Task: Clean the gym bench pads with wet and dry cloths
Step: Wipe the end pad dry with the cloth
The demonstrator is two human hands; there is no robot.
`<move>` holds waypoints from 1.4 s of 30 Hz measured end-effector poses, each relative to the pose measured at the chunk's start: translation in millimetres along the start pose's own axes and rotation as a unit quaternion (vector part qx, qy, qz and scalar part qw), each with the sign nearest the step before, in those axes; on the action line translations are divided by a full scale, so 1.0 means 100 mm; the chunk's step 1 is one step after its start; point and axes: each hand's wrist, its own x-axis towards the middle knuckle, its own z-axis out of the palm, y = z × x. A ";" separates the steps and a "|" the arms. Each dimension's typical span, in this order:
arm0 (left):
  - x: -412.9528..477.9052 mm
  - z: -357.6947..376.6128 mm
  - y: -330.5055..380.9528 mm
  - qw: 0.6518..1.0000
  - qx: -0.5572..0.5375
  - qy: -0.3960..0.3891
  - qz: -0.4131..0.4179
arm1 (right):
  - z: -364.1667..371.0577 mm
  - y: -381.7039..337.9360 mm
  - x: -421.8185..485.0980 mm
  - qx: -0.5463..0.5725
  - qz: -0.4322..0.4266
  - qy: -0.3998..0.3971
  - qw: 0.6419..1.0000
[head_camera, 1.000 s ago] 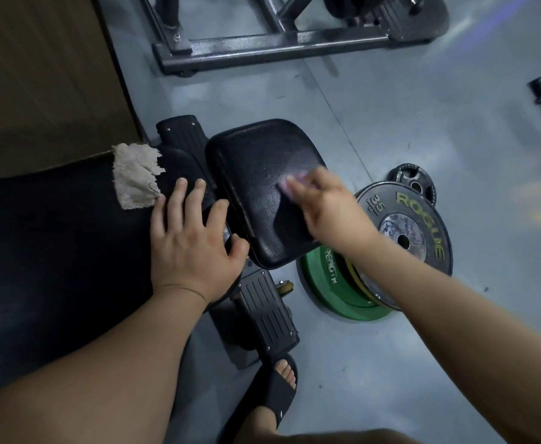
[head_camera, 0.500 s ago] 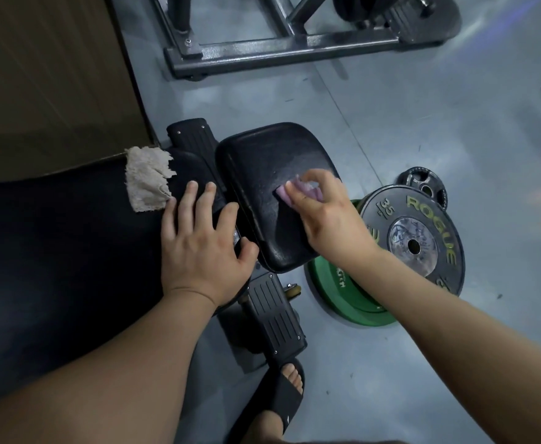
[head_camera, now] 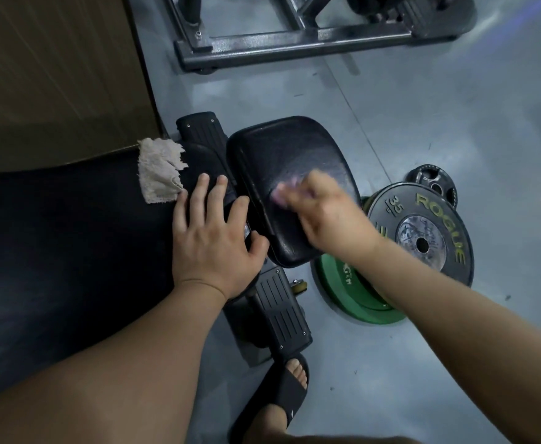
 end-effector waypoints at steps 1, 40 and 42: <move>0.00 0.00 0.00 1.000 0.000 -0.001 0.000 | 0.02 0.11 0.11 -0.017 0.051 0.037 0.998; 0.00 0.01 0.01 1.000 0.006 -0.001 -0.002 | -0.10 0.62 0.24 0.149 0.359 0.042 0.921; 0.00 0.01 0.02 1.000 0.005 0.000 -0.002 | -0.11 0.58 0.19 0.118 0.353 0.046 0.927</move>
